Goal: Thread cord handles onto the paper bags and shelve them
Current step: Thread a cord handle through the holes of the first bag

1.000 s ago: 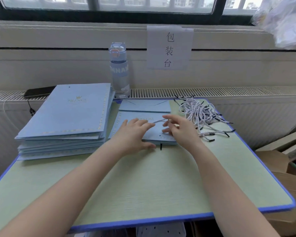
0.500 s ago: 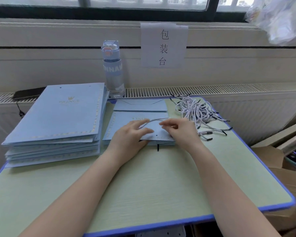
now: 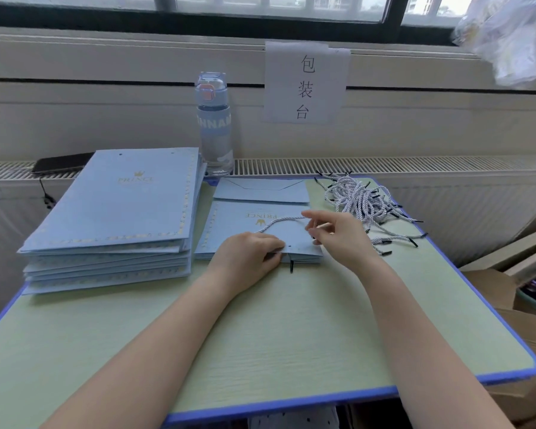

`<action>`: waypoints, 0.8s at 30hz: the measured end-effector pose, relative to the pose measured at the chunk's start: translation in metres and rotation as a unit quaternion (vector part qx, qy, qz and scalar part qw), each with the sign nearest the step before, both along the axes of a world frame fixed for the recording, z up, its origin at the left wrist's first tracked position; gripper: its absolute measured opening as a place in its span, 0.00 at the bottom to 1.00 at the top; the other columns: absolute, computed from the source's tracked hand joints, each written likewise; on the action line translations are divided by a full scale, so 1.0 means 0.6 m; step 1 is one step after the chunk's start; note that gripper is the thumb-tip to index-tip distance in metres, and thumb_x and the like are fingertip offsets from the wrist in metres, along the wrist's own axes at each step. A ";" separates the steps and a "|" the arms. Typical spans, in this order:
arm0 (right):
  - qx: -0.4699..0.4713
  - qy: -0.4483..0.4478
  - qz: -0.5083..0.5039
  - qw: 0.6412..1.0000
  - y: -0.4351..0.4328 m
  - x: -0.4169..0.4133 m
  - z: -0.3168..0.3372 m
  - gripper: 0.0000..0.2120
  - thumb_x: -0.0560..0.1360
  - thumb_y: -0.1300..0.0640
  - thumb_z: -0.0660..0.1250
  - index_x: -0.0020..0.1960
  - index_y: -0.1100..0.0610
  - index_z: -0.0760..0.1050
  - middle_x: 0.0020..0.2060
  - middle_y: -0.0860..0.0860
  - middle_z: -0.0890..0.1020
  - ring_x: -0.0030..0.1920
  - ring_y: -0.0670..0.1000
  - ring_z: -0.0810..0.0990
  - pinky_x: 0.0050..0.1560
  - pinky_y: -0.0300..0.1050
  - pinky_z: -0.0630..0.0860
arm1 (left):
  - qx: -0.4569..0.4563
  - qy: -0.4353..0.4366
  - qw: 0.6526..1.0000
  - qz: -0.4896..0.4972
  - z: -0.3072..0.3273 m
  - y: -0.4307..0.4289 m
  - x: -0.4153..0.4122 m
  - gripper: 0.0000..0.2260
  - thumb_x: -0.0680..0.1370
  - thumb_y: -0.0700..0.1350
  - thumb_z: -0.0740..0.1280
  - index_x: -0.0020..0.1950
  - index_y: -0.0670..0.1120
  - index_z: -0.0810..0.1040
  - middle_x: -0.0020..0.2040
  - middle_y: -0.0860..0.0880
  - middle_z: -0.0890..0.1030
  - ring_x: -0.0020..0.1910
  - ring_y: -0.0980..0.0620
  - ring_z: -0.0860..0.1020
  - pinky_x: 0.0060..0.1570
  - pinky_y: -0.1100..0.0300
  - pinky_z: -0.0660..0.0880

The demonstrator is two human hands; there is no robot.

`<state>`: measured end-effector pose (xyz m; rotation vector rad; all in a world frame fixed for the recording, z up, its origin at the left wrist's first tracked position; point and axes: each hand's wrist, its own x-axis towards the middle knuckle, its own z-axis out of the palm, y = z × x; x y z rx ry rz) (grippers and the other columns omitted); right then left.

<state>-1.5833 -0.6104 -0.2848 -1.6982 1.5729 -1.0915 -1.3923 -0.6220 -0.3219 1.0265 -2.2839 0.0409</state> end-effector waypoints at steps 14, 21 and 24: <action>0.028 0.037 0.071 0.996 0.013 0.007 0.006 0.12 0.69 0.71 0.70 0.43 0.54 0.81 0.32 0.53 0.81 0.30 0.41 0.76 0.36 0.29 0.70 | 0.019 0.023 0.999 -0.015 -0.005 -0.005 0.003 0.14 0.74 0.52 0.61 0.41 0.47 0.84 0.39 0.53 0.84 0.36 0.50 0.82 0.30 0.53 0.78; 0.011 0.068 0.019 0.997 0.005 0.009 -0.003 0.07 0.69 0.68 0.72 0.44 0.58 0.83 0.32 0.51 0.82 0.31 0.40 0.76 0.36 0.25 0.69 | 0.033 0.046 0.998 -0.030 -0.002 -0.008 0.007 0.09 0.71 0.47 0.68 0.36 0.44 0.83 0.35 0.51 0.84 0.32 0.52 0.81 0.34 0.55 0.79; -0.002 0.060 0.000 0.998 0.004 0.014 -0.006 0.07 0.68 0.67 0.73 0.42 0.57 0.82 0.36 0.54 0.84 0.37 0.46 0.80 0.41 0.29 0.73 | 0.033 0.057 0.997 -0.032 -0.003 -0.006 0.007 0.08 0.71 0.47 0.68 0.36 0.43 0.83 0.34 0.51 0.84 0.31 0.52 0.81 0.34 0.55 0.79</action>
